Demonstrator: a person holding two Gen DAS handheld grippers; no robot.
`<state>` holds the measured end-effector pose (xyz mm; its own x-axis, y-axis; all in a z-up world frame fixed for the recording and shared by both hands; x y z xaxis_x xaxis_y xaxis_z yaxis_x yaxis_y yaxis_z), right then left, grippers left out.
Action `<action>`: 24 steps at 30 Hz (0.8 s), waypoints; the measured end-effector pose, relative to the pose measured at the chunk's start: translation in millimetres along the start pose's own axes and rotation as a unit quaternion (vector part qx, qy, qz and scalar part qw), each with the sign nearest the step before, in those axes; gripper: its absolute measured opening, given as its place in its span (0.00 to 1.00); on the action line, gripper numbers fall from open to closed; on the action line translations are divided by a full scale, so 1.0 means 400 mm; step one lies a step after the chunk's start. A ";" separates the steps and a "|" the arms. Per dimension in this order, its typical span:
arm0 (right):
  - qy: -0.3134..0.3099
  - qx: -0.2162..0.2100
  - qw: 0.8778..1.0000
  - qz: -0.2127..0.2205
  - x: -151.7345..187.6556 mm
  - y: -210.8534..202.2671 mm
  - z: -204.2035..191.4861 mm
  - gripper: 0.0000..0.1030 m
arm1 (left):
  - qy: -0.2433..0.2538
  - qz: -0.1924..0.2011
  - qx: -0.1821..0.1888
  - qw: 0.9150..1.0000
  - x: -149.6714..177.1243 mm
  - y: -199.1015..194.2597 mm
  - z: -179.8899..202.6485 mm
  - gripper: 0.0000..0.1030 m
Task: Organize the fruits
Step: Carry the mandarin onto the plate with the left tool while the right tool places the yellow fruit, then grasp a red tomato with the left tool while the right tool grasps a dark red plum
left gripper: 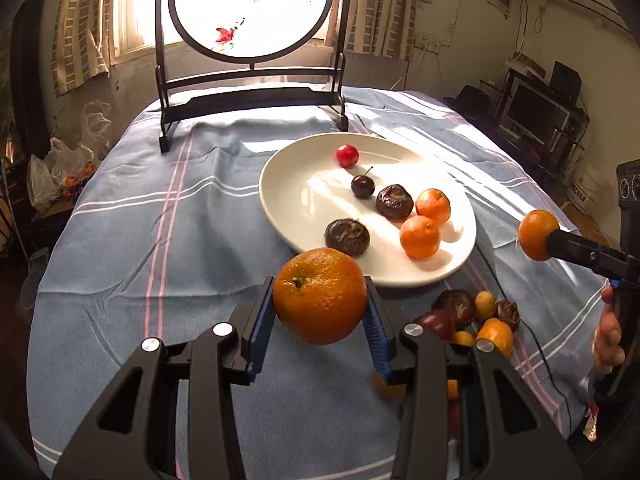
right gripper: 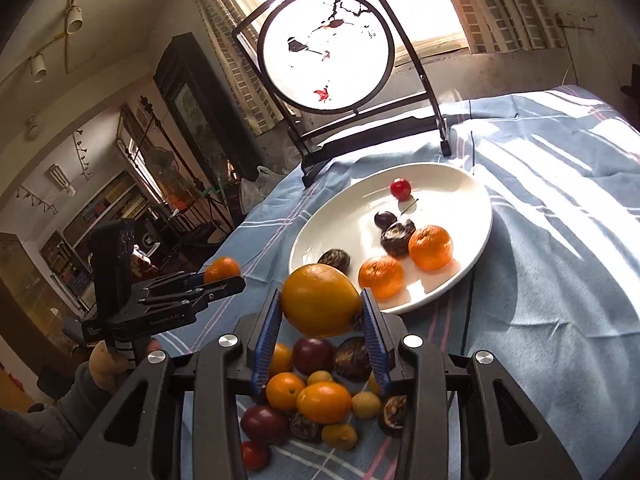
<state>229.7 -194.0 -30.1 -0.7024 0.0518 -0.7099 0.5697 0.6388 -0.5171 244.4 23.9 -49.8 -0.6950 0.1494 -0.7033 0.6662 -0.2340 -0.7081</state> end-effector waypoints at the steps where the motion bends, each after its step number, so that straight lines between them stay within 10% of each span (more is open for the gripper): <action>1: -0.001 0.011 1.000 0.002 -0.028 0.010 0.011 0.39 | 0.003 -0.003 0.004 1.000 -0.027 0.024 0.011 0.39; 11: 0.035 0.104 0.994 -0.004 -0.150 0.210 0.170 0.41 | -0.056 -0.068 0.020 0.996 -0.133 0.285 -0.006 0.42; 12: 0.037 0.107 0.994 0.003 -0.158 0.207 0.171 0.54 | -0.066 -0.067 0.025 0.995 -0.136 0.284 -0.010 0.53; 14: 0.039 0.102 0.994 0.025 -0.167 0.180 0.158 0.64 | -0.082 -0.045 0.032 0.995 -0.144 0.252 -0.019 0.69; 24: -0.008 0.092 0.996 0.013 0.055 -0.007 0.059 0.64 | 0.003 -0.005 0.040 0.999 0.013 -0.003 0.074 0.69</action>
<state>222.8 -212.9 -55.5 -0.6793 0.0530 -0.7319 0.6576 0.4867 -0.5751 232.2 -3.5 -50.8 -0.6992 0.1583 -0.6972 0.6359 -0.3082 -0.7076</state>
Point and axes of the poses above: each gripper's, at about its wrist camera, not at the fingertips, and y roughly the way its jaws point, z to its right, x to its underside, the point moved 6 cm from there along y, roughly the way its jaws point, and after that the axes turned 2 degrees about y, right-handed, at the moved point
